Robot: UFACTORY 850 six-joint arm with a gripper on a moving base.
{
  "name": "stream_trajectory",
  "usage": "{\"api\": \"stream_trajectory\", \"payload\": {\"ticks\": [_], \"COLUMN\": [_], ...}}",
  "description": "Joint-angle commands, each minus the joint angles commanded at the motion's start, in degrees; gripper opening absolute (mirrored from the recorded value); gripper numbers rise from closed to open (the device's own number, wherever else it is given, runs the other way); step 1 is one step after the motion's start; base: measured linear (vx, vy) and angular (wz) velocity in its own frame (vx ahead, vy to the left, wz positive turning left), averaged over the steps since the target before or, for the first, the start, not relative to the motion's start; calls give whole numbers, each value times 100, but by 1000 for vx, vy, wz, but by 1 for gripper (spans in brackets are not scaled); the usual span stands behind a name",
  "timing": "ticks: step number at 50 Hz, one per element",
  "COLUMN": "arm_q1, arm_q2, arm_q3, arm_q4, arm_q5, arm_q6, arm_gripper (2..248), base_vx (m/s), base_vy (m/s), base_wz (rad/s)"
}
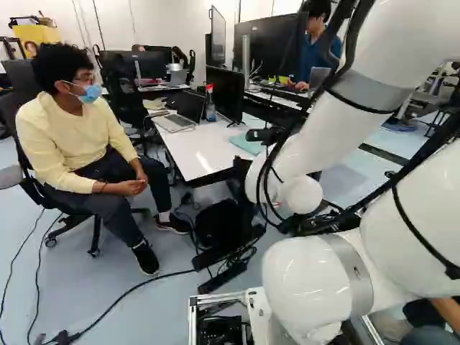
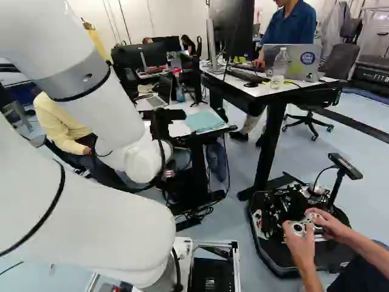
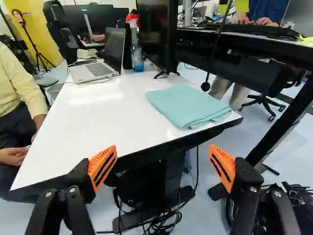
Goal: Clean the table with the green towel
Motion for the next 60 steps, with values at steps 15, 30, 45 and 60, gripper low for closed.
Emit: {"api": "stream_trajectory", "payload": {"ticks": [15, 30, 45, 60], "arm_q1": [-92, -174, -320, -491], "arm_q2": [-51, -153, -306, -522], "arm_q3": [-321, -626, -973, -1376], "arm_q4": [0, 0, 0, 0], "arm_q5": [0, -70, -301, -637], "arm_q6": [0, 0, 0, 0], "arm_gripper": [247, 247, 247, 247], "base_vx": [0, 0, 0, 0], "base_vy": [0, 0, 0, 0], "base_wz": [0, 0, 0, 0]}}
